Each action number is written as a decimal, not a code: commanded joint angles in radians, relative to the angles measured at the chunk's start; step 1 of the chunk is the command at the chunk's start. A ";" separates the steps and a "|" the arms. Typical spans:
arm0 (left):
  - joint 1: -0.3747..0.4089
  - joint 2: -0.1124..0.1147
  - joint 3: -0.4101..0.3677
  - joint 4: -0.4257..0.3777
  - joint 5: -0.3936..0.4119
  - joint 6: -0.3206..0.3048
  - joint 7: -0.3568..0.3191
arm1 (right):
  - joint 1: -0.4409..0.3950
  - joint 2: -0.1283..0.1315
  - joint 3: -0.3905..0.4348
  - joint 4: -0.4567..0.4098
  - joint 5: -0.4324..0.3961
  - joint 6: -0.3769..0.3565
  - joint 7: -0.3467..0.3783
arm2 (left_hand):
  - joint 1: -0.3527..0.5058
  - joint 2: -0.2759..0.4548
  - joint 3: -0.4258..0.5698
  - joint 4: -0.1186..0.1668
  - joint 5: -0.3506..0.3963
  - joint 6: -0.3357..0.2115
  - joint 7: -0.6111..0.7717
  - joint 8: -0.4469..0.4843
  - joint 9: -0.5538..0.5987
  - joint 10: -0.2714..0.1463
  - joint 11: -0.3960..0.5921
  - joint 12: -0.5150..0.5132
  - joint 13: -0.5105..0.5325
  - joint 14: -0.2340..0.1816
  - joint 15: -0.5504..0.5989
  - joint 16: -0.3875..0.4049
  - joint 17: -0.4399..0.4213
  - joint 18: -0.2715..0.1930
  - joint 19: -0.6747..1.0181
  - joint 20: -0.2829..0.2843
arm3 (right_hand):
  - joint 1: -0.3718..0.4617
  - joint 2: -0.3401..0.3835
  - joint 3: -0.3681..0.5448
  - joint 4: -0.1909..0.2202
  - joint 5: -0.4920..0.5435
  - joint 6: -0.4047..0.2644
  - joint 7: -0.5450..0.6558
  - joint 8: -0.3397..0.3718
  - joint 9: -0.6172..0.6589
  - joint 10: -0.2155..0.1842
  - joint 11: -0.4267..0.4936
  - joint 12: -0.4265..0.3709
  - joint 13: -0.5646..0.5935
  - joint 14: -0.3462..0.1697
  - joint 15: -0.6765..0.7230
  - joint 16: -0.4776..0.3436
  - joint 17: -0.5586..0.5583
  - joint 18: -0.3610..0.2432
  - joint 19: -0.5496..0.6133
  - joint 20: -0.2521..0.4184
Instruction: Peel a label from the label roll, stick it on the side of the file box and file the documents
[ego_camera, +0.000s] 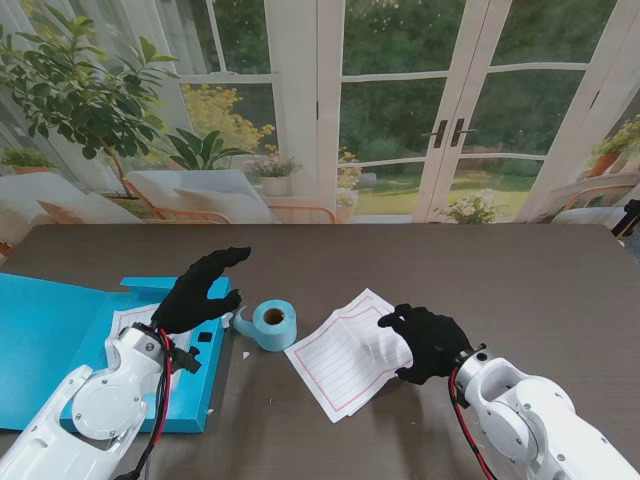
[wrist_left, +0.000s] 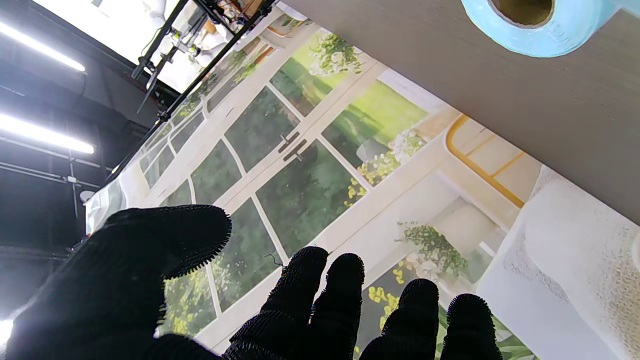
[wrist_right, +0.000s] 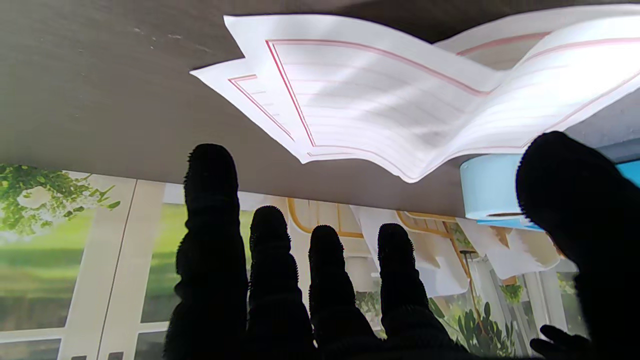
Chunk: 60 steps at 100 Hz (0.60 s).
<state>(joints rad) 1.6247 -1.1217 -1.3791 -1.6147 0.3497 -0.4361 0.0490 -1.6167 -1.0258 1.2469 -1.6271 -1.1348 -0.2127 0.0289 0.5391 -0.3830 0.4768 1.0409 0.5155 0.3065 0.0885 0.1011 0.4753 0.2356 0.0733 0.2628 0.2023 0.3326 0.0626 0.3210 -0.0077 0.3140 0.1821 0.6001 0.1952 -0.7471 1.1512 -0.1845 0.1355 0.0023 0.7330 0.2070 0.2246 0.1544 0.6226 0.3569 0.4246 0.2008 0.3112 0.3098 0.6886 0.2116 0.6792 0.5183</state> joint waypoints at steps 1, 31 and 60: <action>0.007 -0.004 -0.003 -0.011 -0.003 0.003 -0.016 | -0.013 0.000 -0.014 0.003 -0.015 0.010 0.004 | 0.018 -0.002 0.015 0.027 0.009 -0.009 -0.014 0.000 0.015 -0.013 -0.011 -0.002 -0.009 -0.004 -0.012 -0.011 -0.022 -0.035 -0.028 -0.002 | -0.042 -0.077 0.036 -0.022 -0.040 0.021 0.018 -0.008 -0.039 -0.008 0.017 0.006 -0.027 -0.007 0.010 -0.011 -0.593 -0.018 0.002 0.015; 0.009 -0.002 -0.003 -0.018 -0.005 0.013 -0.025 | 0.012 0.004 -0.068 0.053 -0.032 0.043 -0.010 | 0.019 -0.001 0.015 0.029 0.011 -0.007 -0.014 0.000 0.018 -0.012 -0.012 -0.002 -0.009 -0.003 -0.011 -0.011 -0.024 -0.036 -0.029 -0.003 | -0.042 -0.087 0.050 -0.025 -0.046 0.033 0.030 -0.006 -0.031 -0.006 0.029 0.006 -0.018 -0.003 0.022 -0.011 -0.596 -0.018 0.024 0.007; 0.009 0.000 -0.003 -0.019 -0.012 0.015 -0.037 | 0.068 0.007 -0.135 0.112 -0.063 0.092 -0.049 | 0.020 0.001 0.014 0.030 0.013 -0.006 -0.014 0.001 0.022 -0.009 -0.011 -0.001 -0.003 -0.003 -0.009 -0.009 -0.026 -0.036 -0.029 -0.002 | -0.033 -0.092 0.061 -0.023 -0.050 0.045 0.044 -0.002 -0.013 -0.006 0.046 0.006 -0.002 0.002 0.043 -0.009 -0.594 -0.018 0.056 -0.004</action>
<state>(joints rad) 1.6300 -1.1206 -1.3810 -1.6271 0.3421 -0.4245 0.0341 -1.5597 -1.0166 1.1235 -1.5303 -1.1894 -0.1307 -0.0197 0.5393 -0.3830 0.4800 1.0409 0.5181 0.3065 0.0884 0.1011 0.4752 0.2358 0.0733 0.2628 0.2027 0.3326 0.0626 0.3209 -0.0080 0.3140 0.1820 0.5999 0.1947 -0.7843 1.1818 -0.1845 0.1261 0.0261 0.7643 0.2069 0.2246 0.1543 0.6615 0.3569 0.4246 0.2008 0.3436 0.3098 0.6885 0.2105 0.7056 0.5184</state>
